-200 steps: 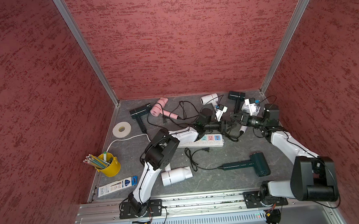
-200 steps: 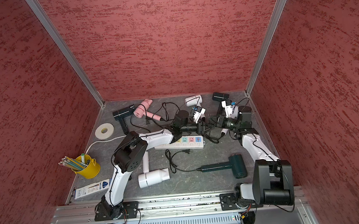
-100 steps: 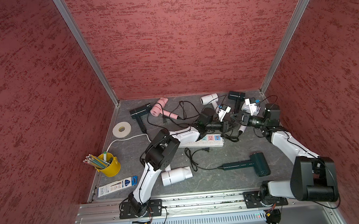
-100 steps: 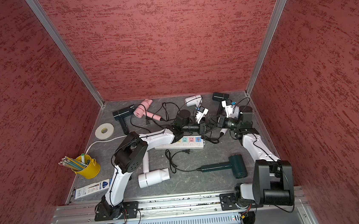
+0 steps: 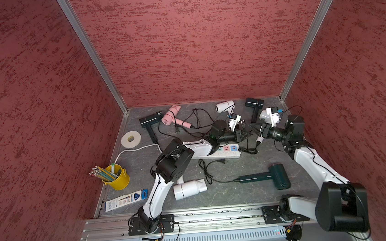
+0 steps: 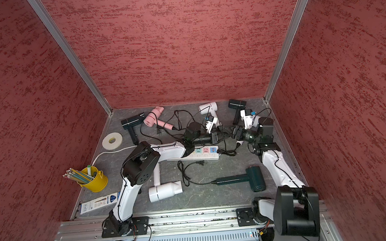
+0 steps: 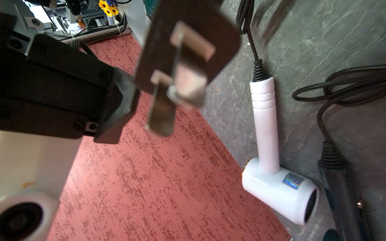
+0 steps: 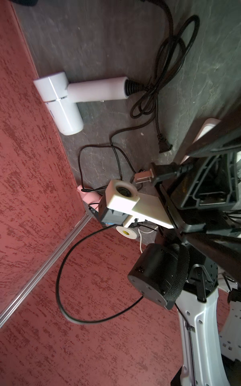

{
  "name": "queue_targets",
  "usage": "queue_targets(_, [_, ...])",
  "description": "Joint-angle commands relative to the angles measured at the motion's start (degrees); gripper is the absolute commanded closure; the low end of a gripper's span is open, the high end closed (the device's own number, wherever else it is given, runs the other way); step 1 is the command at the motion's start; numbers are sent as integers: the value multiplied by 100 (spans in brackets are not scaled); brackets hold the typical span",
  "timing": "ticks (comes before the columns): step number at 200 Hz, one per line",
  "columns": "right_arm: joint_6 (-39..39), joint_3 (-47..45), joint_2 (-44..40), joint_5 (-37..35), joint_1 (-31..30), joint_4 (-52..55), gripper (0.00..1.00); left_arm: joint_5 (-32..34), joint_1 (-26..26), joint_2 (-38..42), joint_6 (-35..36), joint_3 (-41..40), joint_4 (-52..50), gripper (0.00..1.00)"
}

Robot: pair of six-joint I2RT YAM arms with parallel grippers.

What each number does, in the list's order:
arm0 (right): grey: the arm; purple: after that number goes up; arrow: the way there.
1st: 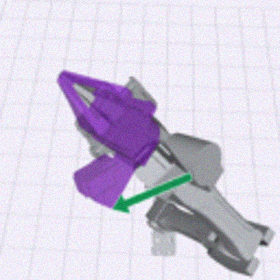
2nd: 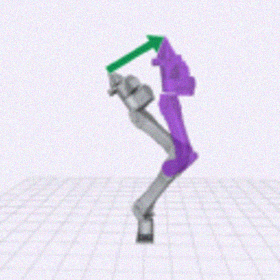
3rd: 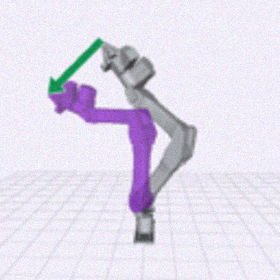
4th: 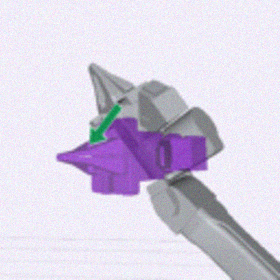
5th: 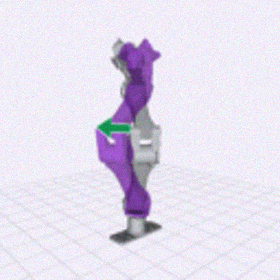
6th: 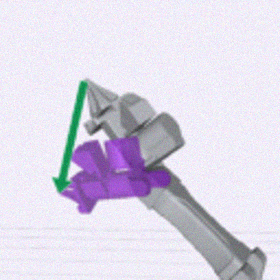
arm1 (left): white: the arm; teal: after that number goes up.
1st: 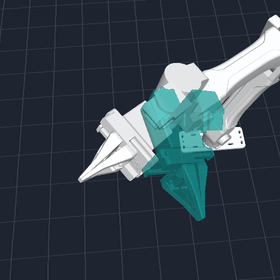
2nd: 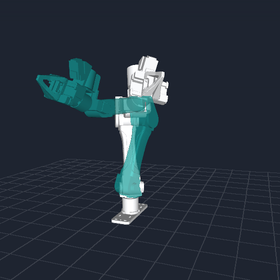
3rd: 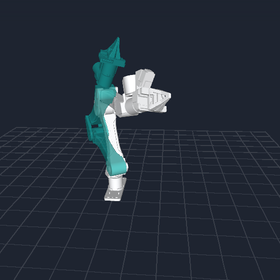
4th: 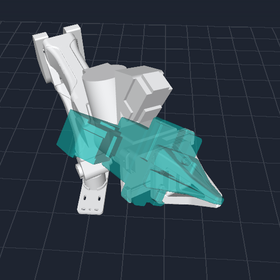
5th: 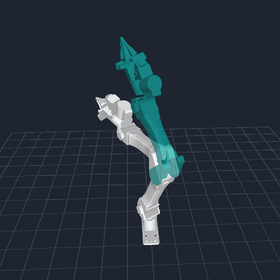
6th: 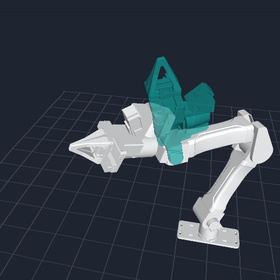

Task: Charge the blow dryers
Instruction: Pick up the plug from the center of the board.

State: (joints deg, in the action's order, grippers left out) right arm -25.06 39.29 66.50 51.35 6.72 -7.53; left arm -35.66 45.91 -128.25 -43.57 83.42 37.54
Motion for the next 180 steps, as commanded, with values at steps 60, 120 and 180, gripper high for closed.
queue_targets(60, [39,-1138,-1128,-1431,-239,-777,42,983,-82,532,-1665,-184,435,97])
queue_targets(120, [844,-1259,-1248,-2377,-932,-752,42,1153,-58,669,-2500,-218,354,97])
queue_targets(180, [1906,-1379,-1241,-3699,-1790,-846,44,1273,14,748,-2960,-326,471,97])
